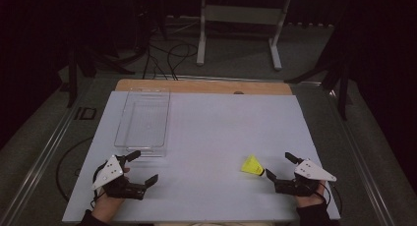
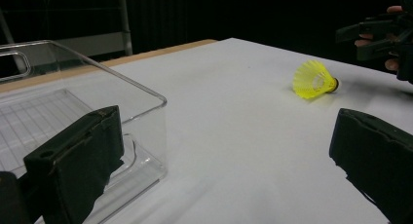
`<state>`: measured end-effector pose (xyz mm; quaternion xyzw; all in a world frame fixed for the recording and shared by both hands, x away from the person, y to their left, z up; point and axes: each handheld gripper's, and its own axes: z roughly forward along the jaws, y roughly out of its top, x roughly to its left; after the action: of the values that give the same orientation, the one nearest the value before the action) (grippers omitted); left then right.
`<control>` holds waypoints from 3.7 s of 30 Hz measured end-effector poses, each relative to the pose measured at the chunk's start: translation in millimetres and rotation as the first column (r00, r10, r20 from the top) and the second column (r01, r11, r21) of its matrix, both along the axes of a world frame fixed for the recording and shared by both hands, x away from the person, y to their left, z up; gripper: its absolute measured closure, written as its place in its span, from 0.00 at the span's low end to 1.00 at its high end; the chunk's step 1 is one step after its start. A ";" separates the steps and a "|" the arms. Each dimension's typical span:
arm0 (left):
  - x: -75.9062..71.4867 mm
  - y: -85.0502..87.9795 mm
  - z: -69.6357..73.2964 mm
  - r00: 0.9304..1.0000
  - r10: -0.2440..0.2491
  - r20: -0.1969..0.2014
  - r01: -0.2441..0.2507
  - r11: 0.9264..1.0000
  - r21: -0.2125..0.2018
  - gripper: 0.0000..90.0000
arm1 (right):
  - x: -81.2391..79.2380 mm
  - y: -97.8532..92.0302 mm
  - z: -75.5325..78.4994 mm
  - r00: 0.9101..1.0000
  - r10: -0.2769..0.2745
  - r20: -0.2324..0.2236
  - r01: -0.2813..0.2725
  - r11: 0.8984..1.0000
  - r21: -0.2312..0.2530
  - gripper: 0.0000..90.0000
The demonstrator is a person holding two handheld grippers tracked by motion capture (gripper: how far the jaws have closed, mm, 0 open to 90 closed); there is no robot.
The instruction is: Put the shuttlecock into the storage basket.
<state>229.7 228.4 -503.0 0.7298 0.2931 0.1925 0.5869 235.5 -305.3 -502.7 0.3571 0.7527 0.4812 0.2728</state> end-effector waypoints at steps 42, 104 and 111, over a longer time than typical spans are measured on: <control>1.2 -2.0 0.9 1.000 -0.025 -0.010 0.026 1.000 0.005 0.00 | -3.3 -1.6 7.3 0.999 0.043 0.005 -0.043 0.997 0.060 0.10; 1.2 -4.2 1.3 0.998 -0.055 -0.012 0.055 0.998 0.003 0.00 | 51.5 27.7 36.9 0.797 0.289 -0.531 -0.420 0.896 -0.144 0.10; 1.0 -4.3 1.3 0.998 -0.057 -0.012 0.057 0.998 0.005 0.00 | 53.9 31.6 30.8 0.763 0.284 -0.580 -0.449 0.879 -0.161 0.10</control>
<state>230.7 224.1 -501.7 0.7406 0.2750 0.1724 0.5884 289.4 -273.7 -471.9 0.2776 0.9161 0.2894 -0.0016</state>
